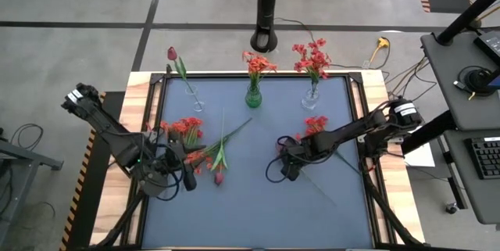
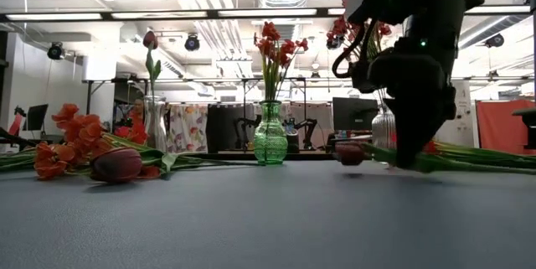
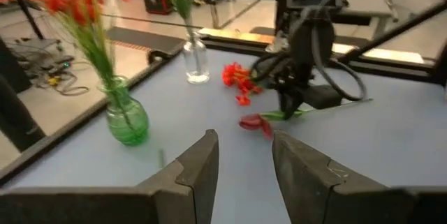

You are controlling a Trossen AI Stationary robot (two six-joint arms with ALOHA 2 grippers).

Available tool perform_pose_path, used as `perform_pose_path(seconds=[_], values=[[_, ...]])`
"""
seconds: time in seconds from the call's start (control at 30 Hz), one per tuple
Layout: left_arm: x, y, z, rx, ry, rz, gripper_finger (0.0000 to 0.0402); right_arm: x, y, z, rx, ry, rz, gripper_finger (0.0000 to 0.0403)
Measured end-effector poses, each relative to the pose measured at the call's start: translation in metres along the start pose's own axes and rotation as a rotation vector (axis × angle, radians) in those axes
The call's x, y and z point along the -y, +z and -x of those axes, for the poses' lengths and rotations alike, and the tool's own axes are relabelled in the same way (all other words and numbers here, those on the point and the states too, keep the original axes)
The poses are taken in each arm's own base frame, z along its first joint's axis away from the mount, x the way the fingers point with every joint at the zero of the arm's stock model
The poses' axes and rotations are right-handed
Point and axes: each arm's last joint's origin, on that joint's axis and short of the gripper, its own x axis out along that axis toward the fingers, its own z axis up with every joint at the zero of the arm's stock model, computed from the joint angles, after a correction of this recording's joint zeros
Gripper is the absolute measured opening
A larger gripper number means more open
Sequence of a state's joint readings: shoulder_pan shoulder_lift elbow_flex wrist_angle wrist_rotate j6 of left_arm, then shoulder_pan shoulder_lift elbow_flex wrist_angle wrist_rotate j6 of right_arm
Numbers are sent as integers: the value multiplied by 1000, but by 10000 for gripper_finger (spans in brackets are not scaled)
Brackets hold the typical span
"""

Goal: Sort flowers into vase by color
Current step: Put the right red tulip into the left transparent vase

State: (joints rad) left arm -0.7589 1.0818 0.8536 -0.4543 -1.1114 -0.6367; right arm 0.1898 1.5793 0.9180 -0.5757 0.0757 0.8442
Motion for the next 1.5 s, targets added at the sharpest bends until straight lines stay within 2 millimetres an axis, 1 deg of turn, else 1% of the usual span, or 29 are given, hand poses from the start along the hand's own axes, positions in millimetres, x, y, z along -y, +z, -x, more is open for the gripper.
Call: perform_pose_path(seconds=[0.07,0.17,0.33,0.47,0.57,0.67,0.77,0.83,0.9,0.97,1.07,1.17,1.33,1.5], values=[[-7,2,3,-3,8,-21,119,-2,3,7,-4,35,15,15],[-20,4,9,-14,17,-33,119,-8,9,23,0,115,40,17],[-40,7,18,-21,28,-35,119,-19,27,54,115,211,115,18],[-47,4,20,-31,32,-74,119,-33,57,75,330,342,215,18],[-48,0,20,-56,10,-92,119,-41,86,90,537,438,293,18],[-46,-2,20,-121,-67,-76,119,-44,111,103,724,499,399,18],[-42,-5,20,-226,-180,-36,119,-45,133,114,946,538,484,18],[-40,-8,21,-299,-243,2,119,-45,146,119,1085,538,527,18],[-39,-12,22,-365,-263,38,119,-41,157,121,1203,518,556,18],[-41,-16,22,-408,-240,48,119,-37,169,124,1317,494,571,18],[-44,-24,24,-480,-193,62,119,-31,186,129,1438,488,586,18],[-44,-28,23,-518,-159,78,119,-26,205,132,1522,522,612,18],[-37,-34,21,-554,-148,42,119,-23,242,126,1608,530,655,18],[-33,-43,21,-596,-125,-23,119,-22,277,120,1679,479,660,18]])
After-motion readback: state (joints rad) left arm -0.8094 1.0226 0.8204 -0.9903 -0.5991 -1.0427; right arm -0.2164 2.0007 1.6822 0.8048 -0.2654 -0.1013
